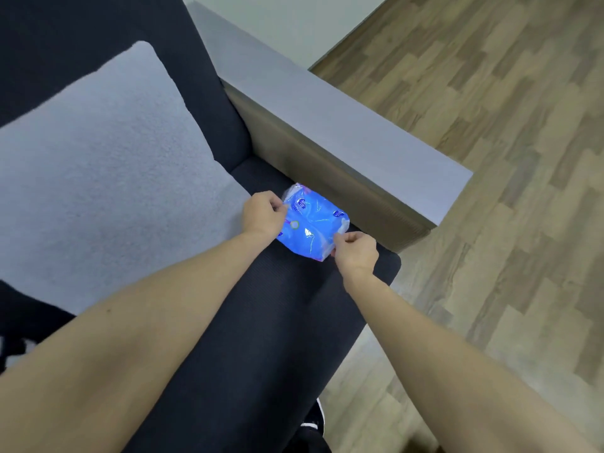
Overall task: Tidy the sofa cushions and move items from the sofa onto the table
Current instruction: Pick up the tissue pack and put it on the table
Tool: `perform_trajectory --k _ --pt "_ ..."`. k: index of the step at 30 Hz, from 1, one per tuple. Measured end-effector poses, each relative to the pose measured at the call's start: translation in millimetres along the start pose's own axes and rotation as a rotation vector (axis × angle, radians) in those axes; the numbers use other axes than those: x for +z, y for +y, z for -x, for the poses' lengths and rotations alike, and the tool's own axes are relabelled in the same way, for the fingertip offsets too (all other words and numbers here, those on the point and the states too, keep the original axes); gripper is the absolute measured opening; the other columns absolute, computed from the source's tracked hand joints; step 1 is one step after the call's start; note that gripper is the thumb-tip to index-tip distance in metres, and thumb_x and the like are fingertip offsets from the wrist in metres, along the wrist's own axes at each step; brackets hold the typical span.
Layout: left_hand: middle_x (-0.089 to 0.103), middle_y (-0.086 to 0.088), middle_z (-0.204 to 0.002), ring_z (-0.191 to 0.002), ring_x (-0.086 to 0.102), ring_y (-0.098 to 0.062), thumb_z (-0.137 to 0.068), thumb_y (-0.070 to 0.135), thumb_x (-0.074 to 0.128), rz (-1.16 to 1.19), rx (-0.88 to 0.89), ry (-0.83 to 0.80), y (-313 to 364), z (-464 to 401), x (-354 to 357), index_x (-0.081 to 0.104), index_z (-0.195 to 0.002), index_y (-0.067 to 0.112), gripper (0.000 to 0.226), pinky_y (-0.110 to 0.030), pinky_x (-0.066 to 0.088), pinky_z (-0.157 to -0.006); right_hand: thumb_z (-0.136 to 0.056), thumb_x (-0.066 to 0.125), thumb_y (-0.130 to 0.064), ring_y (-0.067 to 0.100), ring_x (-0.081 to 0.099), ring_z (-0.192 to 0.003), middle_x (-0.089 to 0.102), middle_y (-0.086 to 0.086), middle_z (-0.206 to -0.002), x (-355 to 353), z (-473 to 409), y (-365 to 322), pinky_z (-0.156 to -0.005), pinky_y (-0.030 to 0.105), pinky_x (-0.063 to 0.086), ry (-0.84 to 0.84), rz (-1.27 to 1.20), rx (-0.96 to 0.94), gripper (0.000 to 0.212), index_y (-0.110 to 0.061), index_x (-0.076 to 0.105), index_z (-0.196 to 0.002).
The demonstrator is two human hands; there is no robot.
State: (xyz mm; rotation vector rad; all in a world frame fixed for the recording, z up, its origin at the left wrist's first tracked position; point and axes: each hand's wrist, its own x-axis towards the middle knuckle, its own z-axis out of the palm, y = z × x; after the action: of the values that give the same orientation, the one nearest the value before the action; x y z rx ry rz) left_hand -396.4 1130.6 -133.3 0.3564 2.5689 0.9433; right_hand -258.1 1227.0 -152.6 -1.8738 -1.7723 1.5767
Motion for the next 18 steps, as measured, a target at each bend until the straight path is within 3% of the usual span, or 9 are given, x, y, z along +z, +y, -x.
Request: perform_trajectory --k 8,15,18 --pt "0.066 -0.002 -0.084 -0.081 0.061 -0.017 -0.090 0.020 0.064 0.090 0.101 -0.023 16 120 -41 0.070 -0.090 0.006 0.015 -0.027 0.047 -0.073 -0.091 0.059 -0.020 0.017 0.057 -0.070 0.064 0.000 -0.074 -79 114 9 -0.068 0.027 0.043 0.168 0.025 -0.154 0.017 -0.010 0.067 -0.079" --pt "0.069 -0.001 -0.082 -0.083 0.065 -0.018 -0.089 0.021 0.062 0.138 0.155 -0.115 37 244 -54 0.071 -0.090 0.008 0.016 -0.025 0.044 -0.070 -0.091 0.058 -0.019 0.025 0.054 -0.073 0.061 0.003 -0.072 -157 199 56 -0.069 0.031 0.043 0.322 -0.020 -0.136 0.027 -0.017 0.051 -0.065" --pt "0.069 0.000 -0.082 -0.081 0.065 -0.017 -0.089 0.020 0.061 0.154 0.163 -0.164 48 293 -43 0.070 -0.089 0.009 0.015 -0.019 0.040 -0.060 -0.091 0.057 -0.018 0.026 0.053 -0.072 0.059 0.003 -0.070 -195 224 84 -0.071 0.034 0.046 0.373 -0.053 -0.113 0.031 -0.019 0.047 -0.062"
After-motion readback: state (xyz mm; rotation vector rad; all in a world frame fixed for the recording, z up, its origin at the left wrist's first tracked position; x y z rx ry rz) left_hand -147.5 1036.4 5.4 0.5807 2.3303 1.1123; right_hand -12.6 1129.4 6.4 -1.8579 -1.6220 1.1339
